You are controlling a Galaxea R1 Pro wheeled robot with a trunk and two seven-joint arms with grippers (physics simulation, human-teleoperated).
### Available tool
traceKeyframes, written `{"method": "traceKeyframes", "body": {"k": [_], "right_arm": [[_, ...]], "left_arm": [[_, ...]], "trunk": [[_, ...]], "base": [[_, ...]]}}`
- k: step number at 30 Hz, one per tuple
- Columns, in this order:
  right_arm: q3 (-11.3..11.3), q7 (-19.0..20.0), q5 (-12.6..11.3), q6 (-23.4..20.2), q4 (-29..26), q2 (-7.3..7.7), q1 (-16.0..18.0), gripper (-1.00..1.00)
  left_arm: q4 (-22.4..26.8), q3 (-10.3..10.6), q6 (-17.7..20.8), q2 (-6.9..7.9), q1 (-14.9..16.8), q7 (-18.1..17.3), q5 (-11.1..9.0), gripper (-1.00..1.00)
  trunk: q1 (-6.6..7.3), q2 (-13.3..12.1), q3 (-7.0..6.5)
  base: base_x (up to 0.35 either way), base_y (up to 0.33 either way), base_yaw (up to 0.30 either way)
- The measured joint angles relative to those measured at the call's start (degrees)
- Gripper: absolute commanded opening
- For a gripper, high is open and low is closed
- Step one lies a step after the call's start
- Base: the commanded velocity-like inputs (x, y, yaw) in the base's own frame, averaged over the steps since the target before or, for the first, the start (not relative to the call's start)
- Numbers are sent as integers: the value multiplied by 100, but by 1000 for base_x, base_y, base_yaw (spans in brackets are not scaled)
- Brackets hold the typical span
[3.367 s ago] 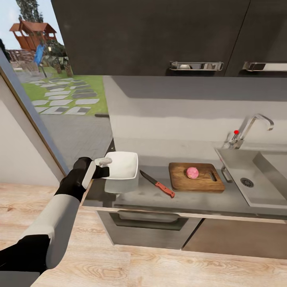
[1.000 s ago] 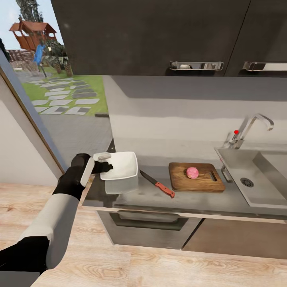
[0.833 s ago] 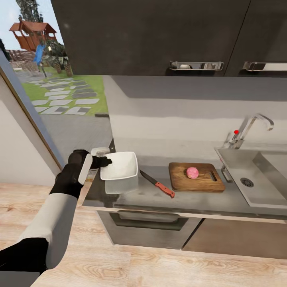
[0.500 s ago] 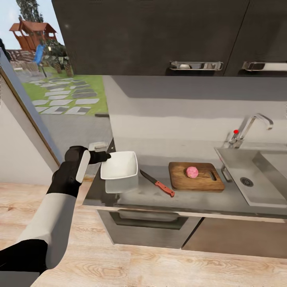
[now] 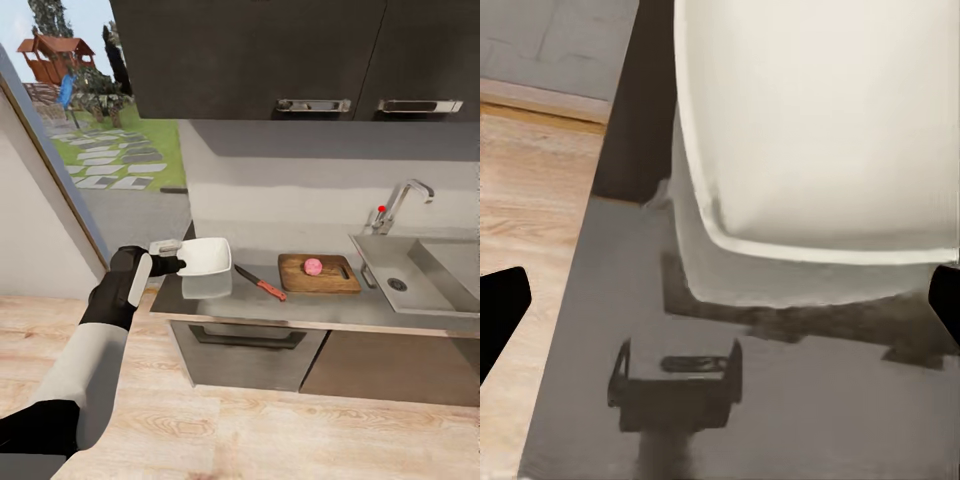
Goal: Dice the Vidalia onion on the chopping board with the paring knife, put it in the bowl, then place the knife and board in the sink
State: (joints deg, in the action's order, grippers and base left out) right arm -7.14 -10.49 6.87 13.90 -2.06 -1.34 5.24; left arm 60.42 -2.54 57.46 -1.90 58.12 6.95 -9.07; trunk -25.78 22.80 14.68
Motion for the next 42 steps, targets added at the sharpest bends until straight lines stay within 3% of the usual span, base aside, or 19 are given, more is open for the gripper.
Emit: {"method": "traceKeyframes", "body": {"k": [14, 31, 34, 38, 39, 42], "right_arm": [[-1, 0, 0, 0, 0, 4, 0, 100], [-2, 0, -6, 6, -17, 1, 0, 100], [-2, 0, -2, 163, -23, 3, 0, 100], [-6, 1, -1, 448, -22, -2, 0, 100], [-21, 0, -3, 555, -38, -1, 0, 100], [-30, -3, -6, 592, -120, 3, 0, 100]], "left_arm": [[-96, 7, -2, -2, -8, 0, 2, 100], [-358, 10, -37, -22, -231, 5, 2, 100], [-388, 16, -42, -34, -256, 2, 2, 100], [-584, 170, -63, -43, -335, -10, 0, 100], [-769, 328, -242, -48, -460, -19, -6, 100], [-1027, 394, -599, -49, -611, -21, 2, 100]], "trunk": [[0, 0, 0], [0, 0, 0], [0, 0, 0], [1, 0, 0], [1, 2, 2], [2, 1, 1]], "base": [[-330, 0, 0], [-329, 0, 0], [-320, 0, 0], [-255, 0, 0], [-152, 0, 0], [-78, 0, 0]]}}
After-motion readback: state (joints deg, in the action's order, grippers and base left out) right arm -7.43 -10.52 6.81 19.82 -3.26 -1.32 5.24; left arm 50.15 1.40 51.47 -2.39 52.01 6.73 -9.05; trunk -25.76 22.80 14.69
